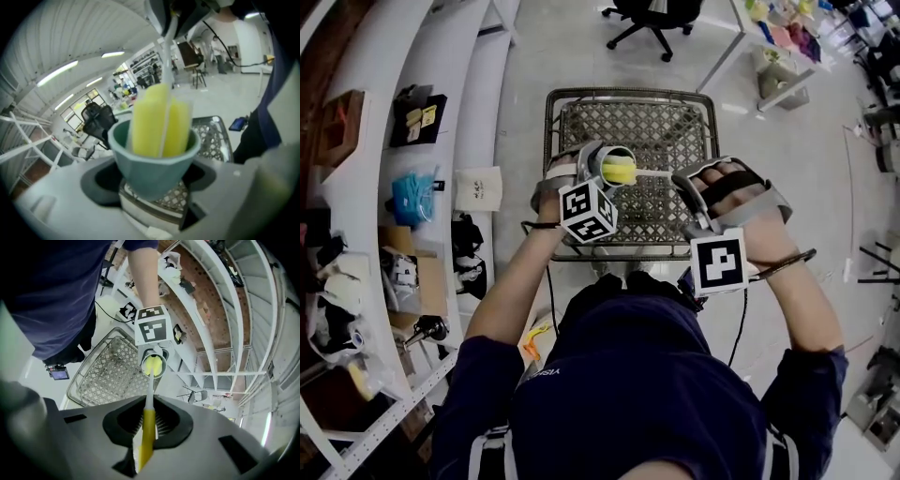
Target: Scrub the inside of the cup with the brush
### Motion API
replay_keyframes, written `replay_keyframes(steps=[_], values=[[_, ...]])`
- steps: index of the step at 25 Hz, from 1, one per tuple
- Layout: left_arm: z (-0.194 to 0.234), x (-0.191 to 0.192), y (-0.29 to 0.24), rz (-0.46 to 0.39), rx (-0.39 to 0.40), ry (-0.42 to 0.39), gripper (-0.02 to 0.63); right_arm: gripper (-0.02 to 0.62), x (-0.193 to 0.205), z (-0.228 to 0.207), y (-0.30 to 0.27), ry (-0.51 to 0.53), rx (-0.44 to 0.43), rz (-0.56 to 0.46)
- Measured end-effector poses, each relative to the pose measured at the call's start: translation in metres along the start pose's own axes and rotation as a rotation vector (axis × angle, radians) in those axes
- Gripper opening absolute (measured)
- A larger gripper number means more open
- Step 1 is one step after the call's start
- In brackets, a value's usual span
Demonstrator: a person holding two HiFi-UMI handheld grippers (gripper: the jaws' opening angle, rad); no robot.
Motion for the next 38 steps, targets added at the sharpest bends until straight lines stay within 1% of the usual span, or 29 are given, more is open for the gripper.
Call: replay_keyframes(steps=[2, 5, 7, 10, 14, 18, 20, 24, 28, 33, 38], values=[[-0.002, -0.001, -0.001, 0.013, 0.009, -0.011, 0.368, 0.032, -0.011, -0.003, -0.006, 0.031, 0.013, 0.011], [-0.005, -0.001, -0.004, 0.036, 0.026, -0.037, 0.368, 0.032, -0.018, -0.002, -0.015, 0.059, 0.006, 0.024], [-0.006, -0.002, -0.005, 0.048, 0.031, -0.048, 0.368, 0.032, -0.015, -0.004, -0.020, 0.054, 0.002, 0.030], [-0.004, -0.002, -0.005, 0.050, 0.027, -0.040, 0.368, 0.032, -0.007, -0.005, -0.025, 0.031, 0.016, 0.034], [-0.005, 0.003, -0.006, 0.063, 0.032, -0.032, 0.368, 0.032, -0.016, 0.001, -0.025, 0.018, 0.023, -0.001], [-0.008, 0.005, -0.011, 0.076, 0.043, -0.025, 0.367, 0.032, -0.028, 0.010, -0.022, 0.049, -0.008, -0.027], [-0.010, 0.003, -0.012, 0.075, 0.046, -0.032, 0.367, 0.032, -0.022, 0.007, -0.024, 0.056, -0.016, -0.018], [-0.008, -0.004, -0.012, 0.062, 0.040, -0.038, 0.365, 0.032, -0.001, 0.000, -0.029, 0.027, 0.001, 0.009], [-0.004, -0.005, -0.012, 0.061, 0.032, -0.036, 0.365, 0.032, -0.003, 0.005, -0.027, 0.008, 0.014, -0.005], [-0.005, -0.006, -0.015, 0.071, 0.036, -0.042, 0.365, 0.032, -0.013, 0.010, -0.024, 0.013, -0.008, -0.034], [-0.006, -0.013, -0.014, 0.049, 0.036, -0.052, 0.365, 0.032, 0.008, 0.004, -0.032, -0.005, -0.012, -0.011]])
Point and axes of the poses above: the fingertips, and each gripper's own axes: y backward along the fingers, z to its left, x out of its underside, the point moved 6 cm from there along y, backward along the fingers, and after that the axes turned 4 degrees about y, right-handed, at the moved point
